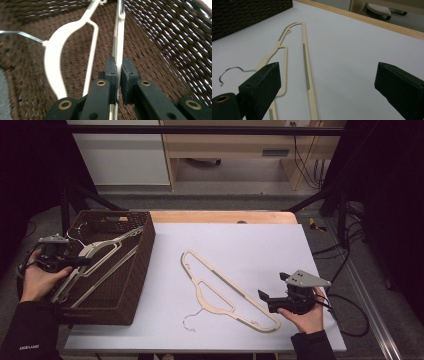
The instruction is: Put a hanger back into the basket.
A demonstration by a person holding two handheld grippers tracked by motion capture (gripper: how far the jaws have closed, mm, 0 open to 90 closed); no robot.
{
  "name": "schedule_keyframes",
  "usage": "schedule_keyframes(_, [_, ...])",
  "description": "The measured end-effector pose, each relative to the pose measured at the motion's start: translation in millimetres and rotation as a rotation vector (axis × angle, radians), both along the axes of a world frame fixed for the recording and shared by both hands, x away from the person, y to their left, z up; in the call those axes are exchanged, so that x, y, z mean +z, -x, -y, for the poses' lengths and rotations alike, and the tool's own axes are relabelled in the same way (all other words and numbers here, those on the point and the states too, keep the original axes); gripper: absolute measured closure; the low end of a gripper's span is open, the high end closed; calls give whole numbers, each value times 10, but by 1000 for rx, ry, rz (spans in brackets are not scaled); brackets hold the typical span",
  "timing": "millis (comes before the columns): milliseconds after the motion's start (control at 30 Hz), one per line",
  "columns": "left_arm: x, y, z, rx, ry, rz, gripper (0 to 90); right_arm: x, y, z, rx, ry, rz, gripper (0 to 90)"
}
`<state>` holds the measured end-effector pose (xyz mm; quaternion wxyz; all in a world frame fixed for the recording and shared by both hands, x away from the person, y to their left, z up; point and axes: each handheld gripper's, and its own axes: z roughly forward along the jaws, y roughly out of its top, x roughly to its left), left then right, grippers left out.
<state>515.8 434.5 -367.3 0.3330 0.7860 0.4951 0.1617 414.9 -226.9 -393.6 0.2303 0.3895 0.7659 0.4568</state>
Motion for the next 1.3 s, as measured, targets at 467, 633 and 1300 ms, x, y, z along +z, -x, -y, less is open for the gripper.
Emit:
schedule_keyframes(467, [167, 401, 147, 65, 76, 230, 507, 0, 1, -4, 5, -7, 3, 76])
schedule_keyframes(633, [247, 540, 449, 10, 124, 327, 337, 11, 7, 10, 4, -16, 9, 72])
schedule_keyframes(1300, [66, 905, 1583, -249, 238, 373, 145, 2, 33, 2, 37, -21, 18, 67])
